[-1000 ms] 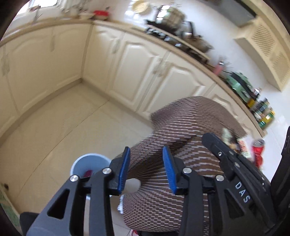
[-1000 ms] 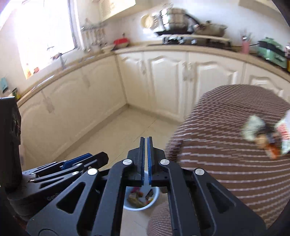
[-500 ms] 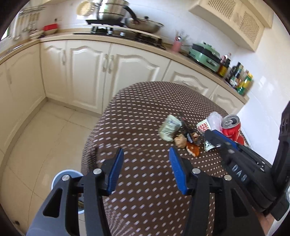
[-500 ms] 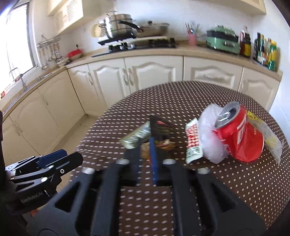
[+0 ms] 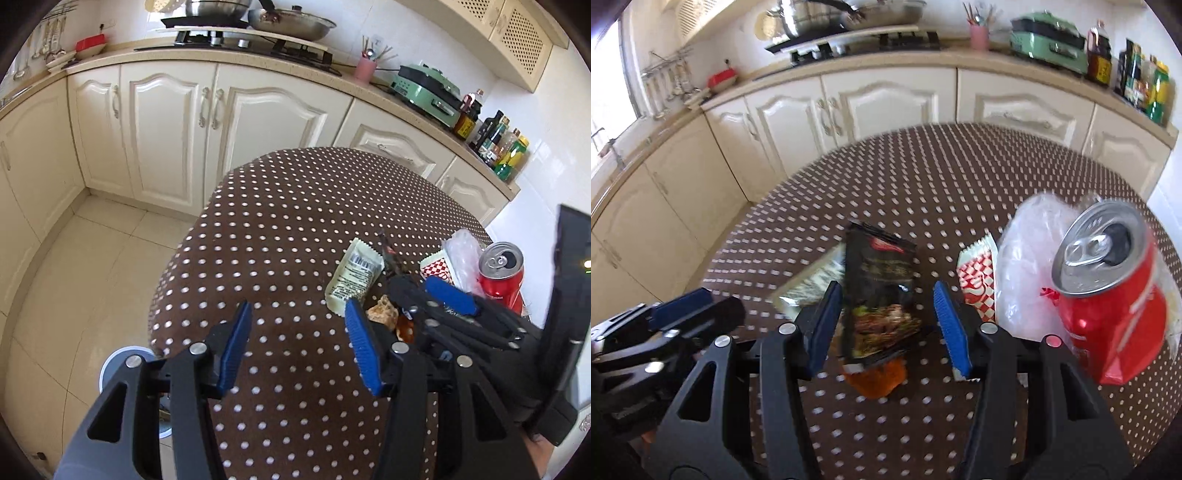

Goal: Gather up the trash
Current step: 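Grasp the black snack packet with the right tool while the left tool grasps the white wrapper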

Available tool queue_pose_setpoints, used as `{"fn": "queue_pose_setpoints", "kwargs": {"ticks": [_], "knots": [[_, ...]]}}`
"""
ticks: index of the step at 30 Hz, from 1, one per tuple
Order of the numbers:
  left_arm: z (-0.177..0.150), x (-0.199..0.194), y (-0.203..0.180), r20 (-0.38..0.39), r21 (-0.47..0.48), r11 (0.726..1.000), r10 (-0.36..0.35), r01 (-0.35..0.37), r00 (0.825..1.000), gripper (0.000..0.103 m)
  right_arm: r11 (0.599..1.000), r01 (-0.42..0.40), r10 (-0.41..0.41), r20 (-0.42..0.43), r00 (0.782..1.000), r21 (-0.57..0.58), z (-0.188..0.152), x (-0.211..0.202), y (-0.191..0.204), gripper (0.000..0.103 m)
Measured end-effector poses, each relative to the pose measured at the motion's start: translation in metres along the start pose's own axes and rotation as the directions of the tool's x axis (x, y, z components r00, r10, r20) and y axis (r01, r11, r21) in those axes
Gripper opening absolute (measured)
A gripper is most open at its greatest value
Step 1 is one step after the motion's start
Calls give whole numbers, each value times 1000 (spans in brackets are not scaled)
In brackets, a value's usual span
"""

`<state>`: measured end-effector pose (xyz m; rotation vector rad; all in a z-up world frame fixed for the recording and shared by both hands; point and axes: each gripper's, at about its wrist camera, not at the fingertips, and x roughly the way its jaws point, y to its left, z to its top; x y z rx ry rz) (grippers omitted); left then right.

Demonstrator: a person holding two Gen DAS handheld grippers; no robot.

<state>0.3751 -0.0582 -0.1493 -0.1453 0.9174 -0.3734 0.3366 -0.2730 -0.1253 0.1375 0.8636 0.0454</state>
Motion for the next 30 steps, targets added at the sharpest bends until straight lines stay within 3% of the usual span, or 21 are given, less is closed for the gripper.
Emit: {"fn": "queue_pose_setpoints", "kwargs": {"ticks": [1,3,7,17,24,27,30], "knots": [[0,2,-1,-1,4,1000,1,-1,1000,52,1000,-6,6,-8,1000,7,-2,4,-3,40],[3,9,-6,-9,11,1000,-5,5,1000,52,1000,-16,16,-15,1000,25,-3,8,-9,32],[7,20,-14,-23,29,1000,-6,7,1000,52,998,-43,43,-1,999,43,-5,6,-17,27],[16,45,-41,-49,118,993,16,-10,999,52,993,-49,29,183,983,109,-9,-35,-32,26],[17,59,-66,-50,211,976,68,-56,996,52,989,-66,39,200,979,130,-8,-39,-34,26],[17,61,-67,-33,215,973,98,-89,995,39,988,-73,46,188,981,137,-7,-36,-35,26],[16,59,-67,-27,214,974,78,-71,997,28,987,-79,53,183,982,139,-6,-34,-35,26]]}}
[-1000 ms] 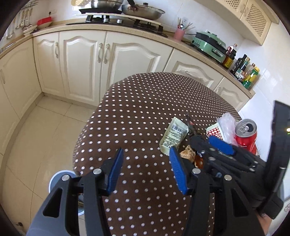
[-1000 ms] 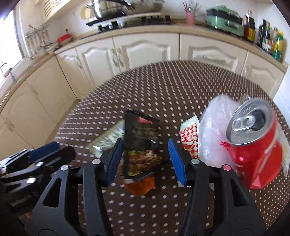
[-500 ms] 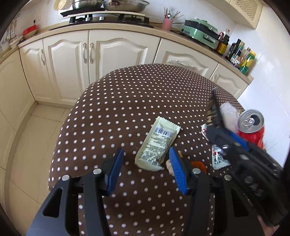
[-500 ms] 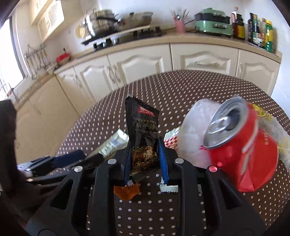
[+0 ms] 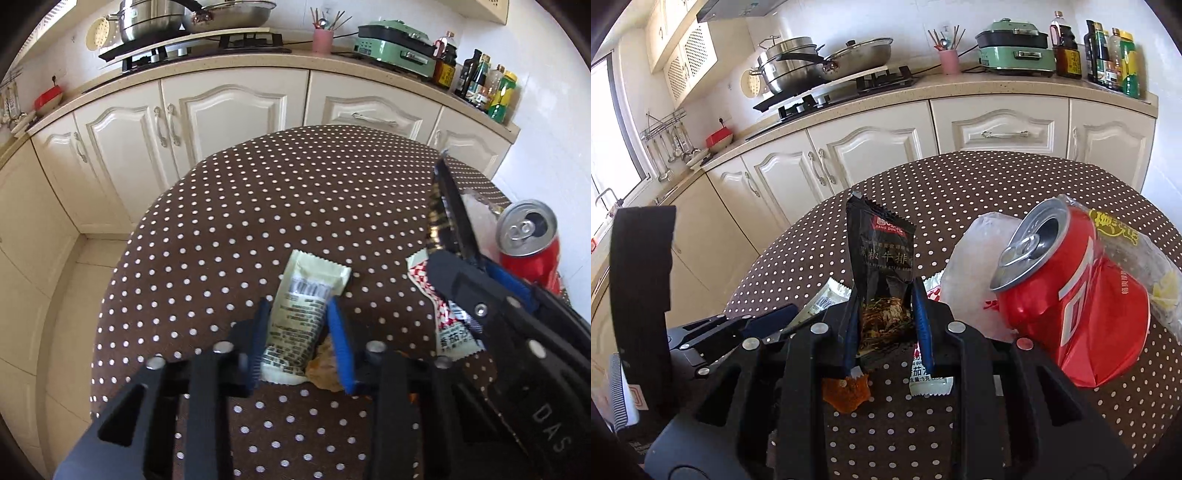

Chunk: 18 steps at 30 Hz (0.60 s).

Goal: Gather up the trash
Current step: 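Grasp the black snack packet with the right tool while the left tool grasps the white wrapper, then carry both items over the blue bucket, open the left tool then the right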

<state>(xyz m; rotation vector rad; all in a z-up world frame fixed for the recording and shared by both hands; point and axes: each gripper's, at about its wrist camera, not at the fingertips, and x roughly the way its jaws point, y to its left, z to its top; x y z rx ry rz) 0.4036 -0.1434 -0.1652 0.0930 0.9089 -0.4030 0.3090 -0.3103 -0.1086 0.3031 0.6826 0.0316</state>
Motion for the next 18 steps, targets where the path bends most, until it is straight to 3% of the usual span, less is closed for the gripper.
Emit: {"fn": "queue_pose_setpoints", "kwargs": {"ticks": [6,18], "knots": [[-6,-7,13,38,-51,999,-6,8,999,10,1000,-8,8,1,1000,-16,-1,1,7,26],[-28,-65,62,149,-188,980,-38,66,988,7,994,-58,60,22,998,-94,-2,-12,40,26]]}}
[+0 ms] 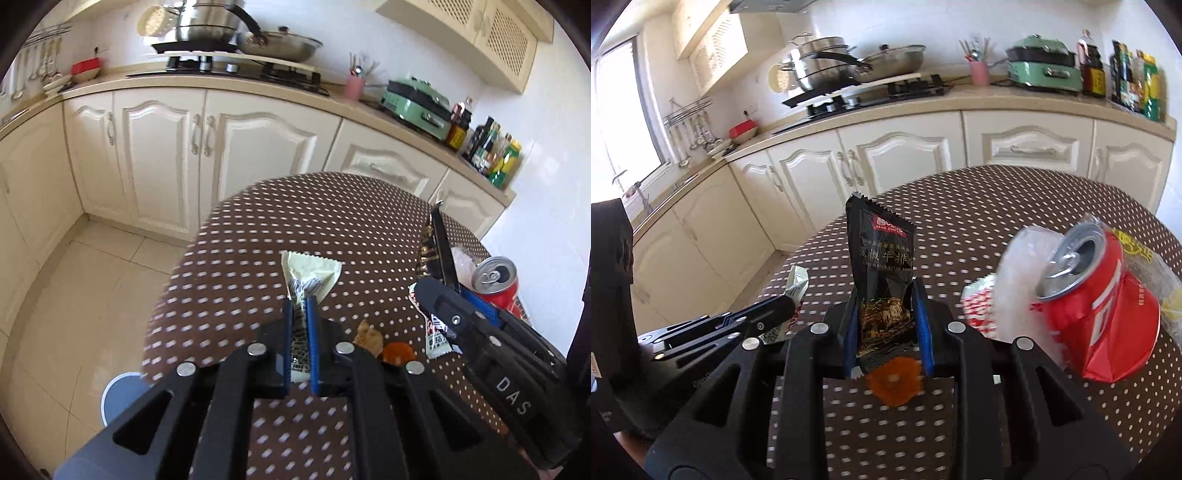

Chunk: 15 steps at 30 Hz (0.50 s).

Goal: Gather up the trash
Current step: 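Carry both items over the blue bucket, open the left tool then the right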

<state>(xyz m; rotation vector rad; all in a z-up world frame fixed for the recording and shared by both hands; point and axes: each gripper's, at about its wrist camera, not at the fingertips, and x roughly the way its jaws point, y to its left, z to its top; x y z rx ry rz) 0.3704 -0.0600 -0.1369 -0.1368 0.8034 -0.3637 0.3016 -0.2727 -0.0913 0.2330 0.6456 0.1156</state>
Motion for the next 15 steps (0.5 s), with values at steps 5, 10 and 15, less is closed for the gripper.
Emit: {"fn": "queue_pose_setpoints", "kwargs": {"ticks": [5,10,15], "knots": [[-12,-29,30,28,-56,998,14,-12,1000,7,998,-53,53,6,999,-47,-7,-10,38,26],[-32,-62,74,54,-128,990,60,-53,997,7,987,-119,118,-16,993,-105,-21,-9,89,26],[-59,-87,131,53,-220,970,122,-108,991,7,967,-193,184,-71,980,-166,-44,4,148,26]]}}
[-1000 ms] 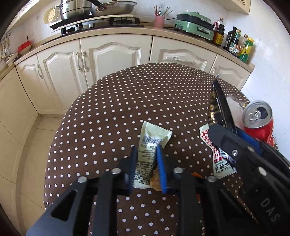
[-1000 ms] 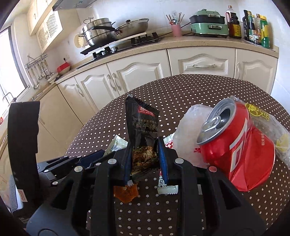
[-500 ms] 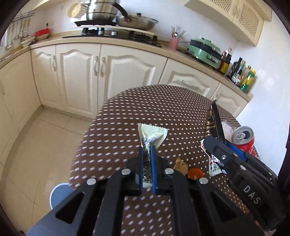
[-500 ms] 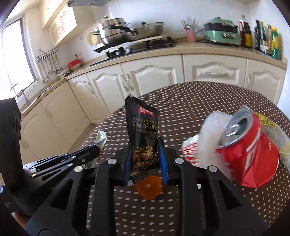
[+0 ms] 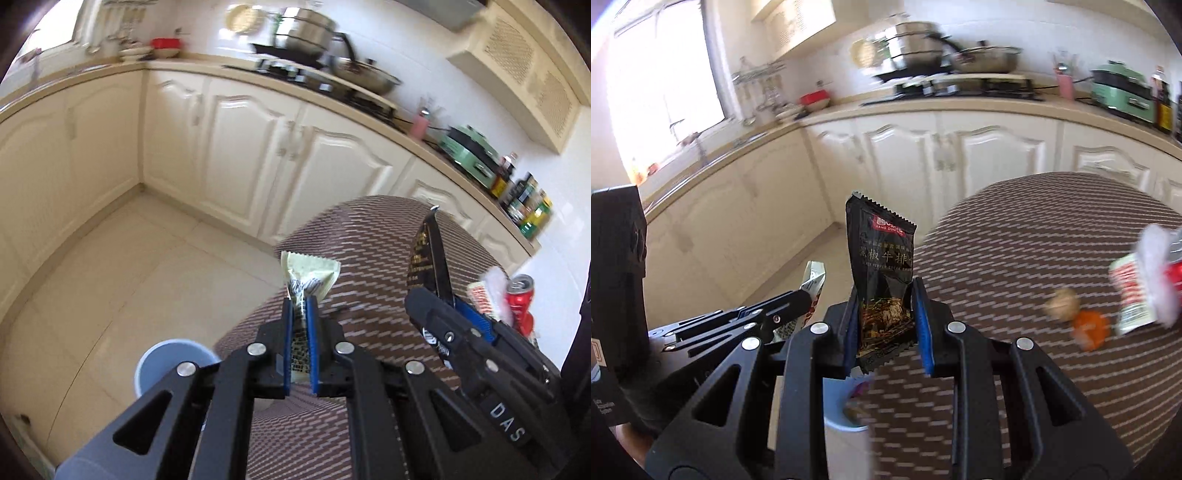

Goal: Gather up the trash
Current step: 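Carry both items over the blue bucket, open the left tool then the right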

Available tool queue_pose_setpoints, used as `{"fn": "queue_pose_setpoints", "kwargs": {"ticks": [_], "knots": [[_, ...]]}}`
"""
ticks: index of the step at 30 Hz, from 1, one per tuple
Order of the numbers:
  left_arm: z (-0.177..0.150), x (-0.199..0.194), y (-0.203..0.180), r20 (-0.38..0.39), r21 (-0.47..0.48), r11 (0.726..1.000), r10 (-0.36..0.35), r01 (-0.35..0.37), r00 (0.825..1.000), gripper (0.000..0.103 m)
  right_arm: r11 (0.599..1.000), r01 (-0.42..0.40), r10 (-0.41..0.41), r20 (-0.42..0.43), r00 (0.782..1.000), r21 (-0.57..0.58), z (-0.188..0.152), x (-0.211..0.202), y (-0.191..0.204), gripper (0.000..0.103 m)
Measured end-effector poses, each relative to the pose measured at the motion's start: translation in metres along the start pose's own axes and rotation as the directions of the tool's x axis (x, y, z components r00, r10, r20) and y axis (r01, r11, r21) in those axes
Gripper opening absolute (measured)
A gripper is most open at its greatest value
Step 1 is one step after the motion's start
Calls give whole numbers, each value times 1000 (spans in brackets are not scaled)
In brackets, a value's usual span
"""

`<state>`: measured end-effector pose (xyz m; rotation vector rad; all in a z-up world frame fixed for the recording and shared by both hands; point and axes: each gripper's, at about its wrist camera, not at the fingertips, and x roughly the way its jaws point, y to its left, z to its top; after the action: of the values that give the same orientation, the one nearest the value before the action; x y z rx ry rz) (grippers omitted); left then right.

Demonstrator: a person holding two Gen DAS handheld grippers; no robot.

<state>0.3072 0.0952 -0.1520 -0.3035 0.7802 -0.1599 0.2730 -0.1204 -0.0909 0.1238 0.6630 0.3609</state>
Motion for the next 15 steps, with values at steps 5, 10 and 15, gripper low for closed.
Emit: {"fn": "queue_pose_setpoints", "kwargs": {"ticks": [5,10,15], "knots": [[-17,-1,60,-23,-77,995,58,-60,998,7,996,-64,60,-67,996,-55,-20,34,50,26],[-37,19,124,-100,-176,977,108,-124,989,7,990,-106,92,-151,984,-88,-43,76,83,26],[-56,49,159,-180,-217,961,131,-169,975,7,987,-135,111,-248,962,-84,-67,123,97,26]]}}
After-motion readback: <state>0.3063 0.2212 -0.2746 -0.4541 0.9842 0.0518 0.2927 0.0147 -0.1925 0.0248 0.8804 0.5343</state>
